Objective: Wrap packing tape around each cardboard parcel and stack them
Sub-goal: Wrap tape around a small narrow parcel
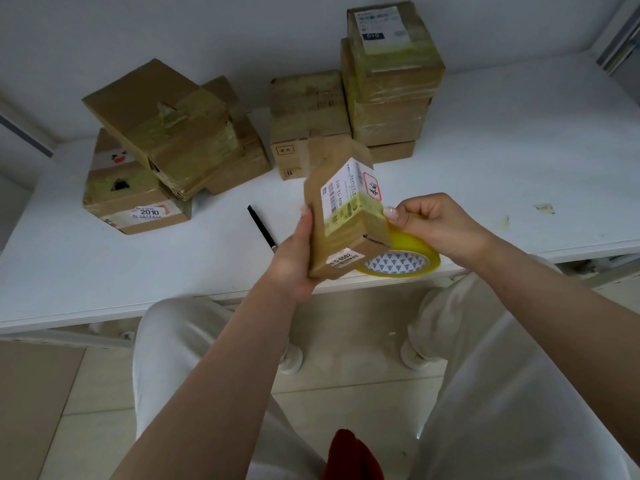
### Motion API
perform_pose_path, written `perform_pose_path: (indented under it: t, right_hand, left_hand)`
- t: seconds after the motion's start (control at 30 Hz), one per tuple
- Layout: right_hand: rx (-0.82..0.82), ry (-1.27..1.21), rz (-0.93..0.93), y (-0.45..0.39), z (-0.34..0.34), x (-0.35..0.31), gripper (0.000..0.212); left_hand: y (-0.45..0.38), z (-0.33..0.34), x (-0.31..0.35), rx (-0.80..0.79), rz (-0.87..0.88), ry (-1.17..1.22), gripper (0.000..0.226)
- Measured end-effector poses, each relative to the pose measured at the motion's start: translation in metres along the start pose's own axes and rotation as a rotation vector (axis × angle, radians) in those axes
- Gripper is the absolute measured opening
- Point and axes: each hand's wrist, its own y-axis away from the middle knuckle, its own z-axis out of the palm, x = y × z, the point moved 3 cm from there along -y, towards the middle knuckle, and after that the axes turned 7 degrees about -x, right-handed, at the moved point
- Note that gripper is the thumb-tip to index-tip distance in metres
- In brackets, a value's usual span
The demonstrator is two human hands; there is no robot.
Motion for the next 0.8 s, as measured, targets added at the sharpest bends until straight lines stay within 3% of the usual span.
perform_pose_path:
  t: [0.1, 0.17, 0.27, 0.4, 0.47, 0.6, 0.7, 0.8]
  right_hand:
    - [0.027, 0.205, 0.003, -0.005, -0.001, 0.0, 0.054]
    - [0.009, 0.425, 0.067, -0.008, 0.0, 0.01, 0.056]
    - [0.021, 0.664, 0.162, -0.008, 0.008, 0.019, 0.058]
    - [-0.042, 0.868, 0.204, -0.014, 0.03, 0.016, 0.062]
    - [-0.134, 0.762, 0.234, -0.016, 0.034, 0.013, 0.063]
    - [-0.211, 0.327, 0.337, -0.009, 0.025, 0.004, 0.031]
    - [-0.277, 0.242, 0.334, -0.007, 0.022, 0.008, 0.037]
    - [-0.33, 0.195, 0.283, -0.006, 0.021, 0.008, 0.044]
  left_hand:
    - [-0.007, -0.003, -0.007, 0.17, 0.026, -0.604, 0.053]
    - [-0.012, -0.006, -0.007, 0.235, 0.133, -0.799, 0.045]
    - [-0.009, 0.003, -0.002, 0.206, 0.227, -0.767, 0.039]
    - [-0.003, 0.024, -0.005, 0.106, -0.008, -0.674, 0.068]
    - [-0.005, 0.025, -0.008, 0.1, -0.014, -0.702, 0.069]
    - [-0.006, 0.023, -0.016, 0.25, 0.14, -0.858, 0.062]
    - [-0.006, 0.019, -0.018, 0.394, 0.148, -1.06, 0.058]
    - [-0.009, 0.005, -0.014, 0.408, 0.158, -1.028, 0.055]
